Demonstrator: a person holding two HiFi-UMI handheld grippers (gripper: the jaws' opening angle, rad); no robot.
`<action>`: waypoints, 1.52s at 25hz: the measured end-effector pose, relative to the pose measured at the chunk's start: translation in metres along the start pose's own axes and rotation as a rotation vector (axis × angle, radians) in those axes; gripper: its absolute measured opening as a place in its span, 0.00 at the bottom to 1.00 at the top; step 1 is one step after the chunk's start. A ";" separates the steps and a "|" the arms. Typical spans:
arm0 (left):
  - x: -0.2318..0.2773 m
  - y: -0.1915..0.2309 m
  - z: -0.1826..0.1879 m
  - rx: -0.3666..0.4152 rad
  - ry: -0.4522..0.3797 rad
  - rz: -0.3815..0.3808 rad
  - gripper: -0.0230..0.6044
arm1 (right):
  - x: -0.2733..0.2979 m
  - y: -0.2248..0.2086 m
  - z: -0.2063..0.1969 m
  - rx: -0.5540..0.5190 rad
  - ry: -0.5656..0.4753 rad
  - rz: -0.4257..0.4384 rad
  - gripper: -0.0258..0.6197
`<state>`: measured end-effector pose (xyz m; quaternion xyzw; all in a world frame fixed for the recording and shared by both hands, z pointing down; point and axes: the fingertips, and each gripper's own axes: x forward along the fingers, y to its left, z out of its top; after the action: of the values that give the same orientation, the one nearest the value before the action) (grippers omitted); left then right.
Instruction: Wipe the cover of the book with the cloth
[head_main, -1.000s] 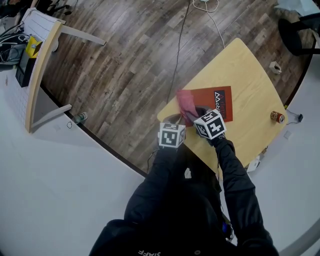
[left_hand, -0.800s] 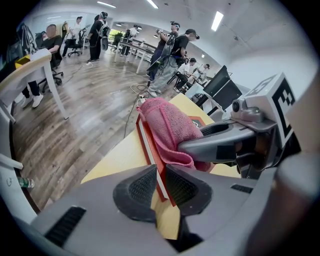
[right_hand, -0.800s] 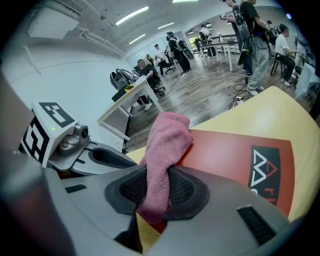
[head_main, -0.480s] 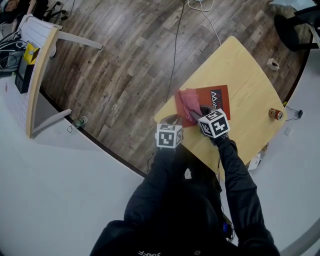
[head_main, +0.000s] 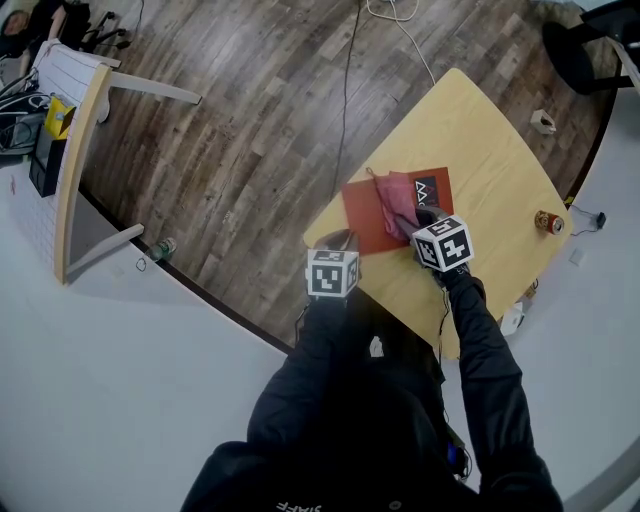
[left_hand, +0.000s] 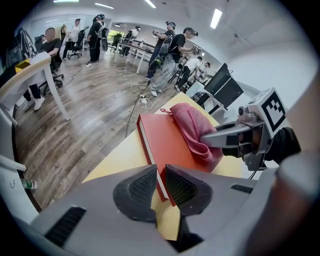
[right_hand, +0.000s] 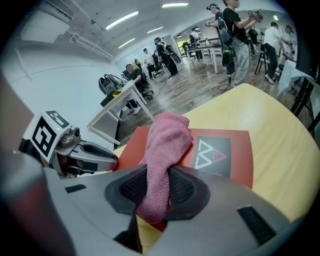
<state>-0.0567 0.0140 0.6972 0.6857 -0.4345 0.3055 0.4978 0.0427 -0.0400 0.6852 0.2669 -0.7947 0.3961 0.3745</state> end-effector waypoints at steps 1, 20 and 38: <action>0.000 0.000 0.000 0.000 0.001 0.002 0.16 | -0.002 -0.004 -0.001 0.004 -0.002 -0.007 0.21; 0.000 0.000 0.000 0.000 0.009 0.022 0.16 | -0.052 -0.084 -0.014 0.092 -0.034 -0.147 0.21; -0.002 0.000 0.000 -0.008 0.009 0.005 0.16 | -0.072 -0.030 -0.005 0.073 -0.122 -0.105 0.21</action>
<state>-0.0573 0.0146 0.6959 0.6812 -0.4352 0.3081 0.5017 0.1080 -0.0430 0.6427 0.3455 -0.7859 0.3876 0.3358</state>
